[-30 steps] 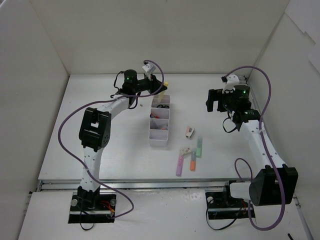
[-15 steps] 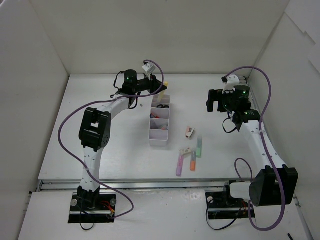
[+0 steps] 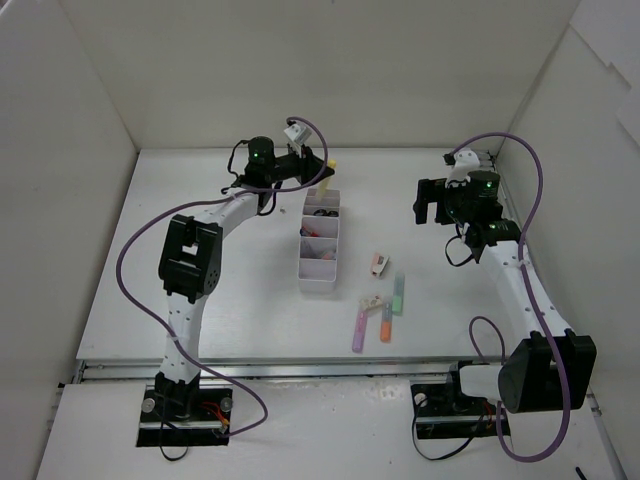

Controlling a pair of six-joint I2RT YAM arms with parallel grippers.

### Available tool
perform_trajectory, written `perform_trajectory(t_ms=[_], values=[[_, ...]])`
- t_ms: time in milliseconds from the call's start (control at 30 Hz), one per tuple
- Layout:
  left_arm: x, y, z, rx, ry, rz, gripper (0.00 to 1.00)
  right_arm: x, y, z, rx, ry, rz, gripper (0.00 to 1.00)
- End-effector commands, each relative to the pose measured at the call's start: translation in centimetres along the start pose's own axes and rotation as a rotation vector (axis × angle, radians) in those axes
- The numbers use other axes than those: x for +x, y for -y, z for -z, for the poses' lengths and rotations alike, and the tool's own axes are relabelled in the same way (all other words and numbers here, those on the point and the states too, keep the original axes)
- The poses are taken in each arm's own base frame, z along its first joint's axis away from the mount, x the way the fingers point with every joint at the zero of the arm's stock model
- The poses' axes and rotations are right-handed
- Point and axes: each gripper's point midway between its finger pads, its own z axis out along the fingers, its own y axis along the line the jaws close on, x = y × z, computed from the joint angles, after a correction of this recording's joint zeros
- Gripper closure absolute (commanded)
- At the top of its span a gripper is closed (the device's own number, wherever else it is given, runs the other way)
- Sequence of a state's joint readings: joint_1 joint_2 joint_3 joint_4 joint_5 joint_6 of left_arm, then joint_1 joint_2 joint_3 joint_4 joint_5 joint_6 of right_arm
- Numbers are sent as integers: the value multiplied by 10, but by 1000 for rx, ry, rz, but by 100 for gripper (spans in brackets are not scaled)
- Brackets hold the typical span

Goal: Sort the stationery into containers
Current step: Place the pen in the storage box.

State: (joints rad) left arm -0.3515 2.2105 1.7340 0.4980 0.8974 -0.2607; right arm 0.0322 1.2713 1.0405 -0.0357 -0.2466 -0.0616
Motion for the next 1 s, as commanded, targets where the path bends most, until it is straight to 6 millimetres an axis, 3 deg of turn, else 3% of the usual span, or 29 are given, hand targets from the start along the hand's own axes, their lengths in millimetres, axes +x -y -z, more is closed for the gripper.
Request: perform_trajectory(t_ms=[0,600,967], values=[[-74,6,4,26,136,-165,100,-24,6,9,30,84,22,2],[-55,-3,-2,27,115,-115,100,-21,10,1,43,63,23,2],[-60,23,15,54,172,-62,100,-18,9,-8,30,44,21,2]])
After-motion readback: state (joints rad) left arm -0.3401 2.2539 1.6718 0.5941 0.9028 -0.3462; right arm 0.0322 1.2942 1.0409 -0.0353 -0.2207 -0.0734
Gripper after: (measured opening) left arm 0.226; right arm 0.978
